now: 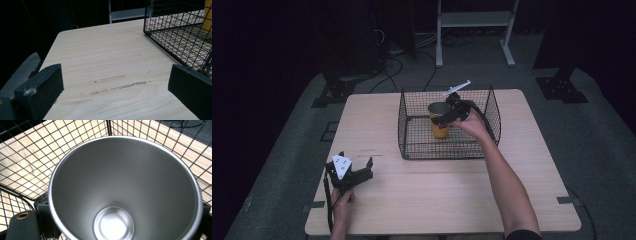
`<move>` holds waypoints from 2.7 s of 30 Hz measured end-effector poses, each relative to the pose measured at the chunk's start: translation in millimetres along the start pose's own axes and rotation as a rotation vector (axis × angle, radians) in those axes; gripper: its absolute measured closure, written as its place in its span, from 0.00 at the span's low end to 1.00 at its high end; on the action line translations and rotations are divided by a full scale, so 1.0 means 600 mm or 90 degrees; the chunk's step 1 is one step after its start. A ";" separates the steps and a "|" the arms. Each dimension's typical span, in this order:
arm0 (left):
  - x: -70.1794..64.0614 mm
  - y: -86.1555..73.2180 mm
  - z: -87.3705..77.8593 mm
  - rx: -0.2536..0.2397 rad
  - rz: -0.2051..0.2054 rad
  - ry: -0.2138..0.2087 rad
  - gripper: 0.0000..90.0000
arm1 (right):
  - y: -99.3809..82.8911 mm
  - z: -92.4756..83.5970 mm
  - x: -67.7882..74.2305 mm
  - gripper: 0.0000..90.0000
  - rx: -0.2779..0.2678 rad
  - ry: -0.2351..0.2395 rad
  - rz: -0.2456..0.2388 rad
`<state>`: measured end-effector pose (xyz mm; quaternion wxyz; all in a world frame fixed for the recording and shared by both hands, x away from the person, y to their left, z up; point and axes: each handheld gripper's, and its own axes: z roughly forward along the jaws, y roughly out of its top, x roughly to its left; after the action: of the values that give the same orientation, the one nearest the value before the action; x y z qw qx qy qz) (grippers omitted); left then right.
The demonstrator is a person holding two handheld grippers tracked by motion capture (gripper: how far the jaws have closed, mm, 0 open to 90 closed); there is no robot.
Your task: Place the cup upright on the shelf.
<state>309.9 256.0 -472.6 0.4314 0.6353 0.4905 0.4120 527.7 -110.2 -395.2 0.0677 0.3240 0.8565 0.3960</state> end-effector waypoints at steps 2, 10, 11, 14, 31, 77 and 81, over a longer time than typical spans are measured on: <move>0.000 0.000 0.000 0.000 0.000 0.000 0.00 | 0.000 0.001 0.001 0.15 0.002 -0.001 -0.002; 0.000 0.000 0.000 0.000 0.000 0.000 0.00 | -0.005 0.011 0.000 0.15 0.022 -0.010 -0.004; 0.000 0.000 0.000 0.000 0.000 -0.001 0.00 | -0.006 0.013 -0.001 0.15 0.024 -0.011 -0.004; 0.000 0.000 0.000 0.000 -0.001 -0.001 0.00 | -0.006 0.013 -0.001 0.15 0.027 -0.012 -0.007; 0.000 0.000 0.000 0.000 0.001 -0.001 0.00 | -0.008 0.010 0.001 0.13 0.040 -0.029 -0.030; -0.001 0.000 0.000 -0.001 0.004 0.000 0.00 | -0.009 -0.016 0.011 0.02 0.000 -0.039 -0.029; -0.002 0.000 0.000 -0.001 0.004 0.000 0.00 | -0.006 -0.023 0.014 0.02 -0.012 -0.038 -0.030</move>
<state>309.9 255.1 -472.7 0.4303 0.6366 0.4883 0.4136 514.3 -115.7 -387.6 0.1057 0.3148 0.8578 0.3923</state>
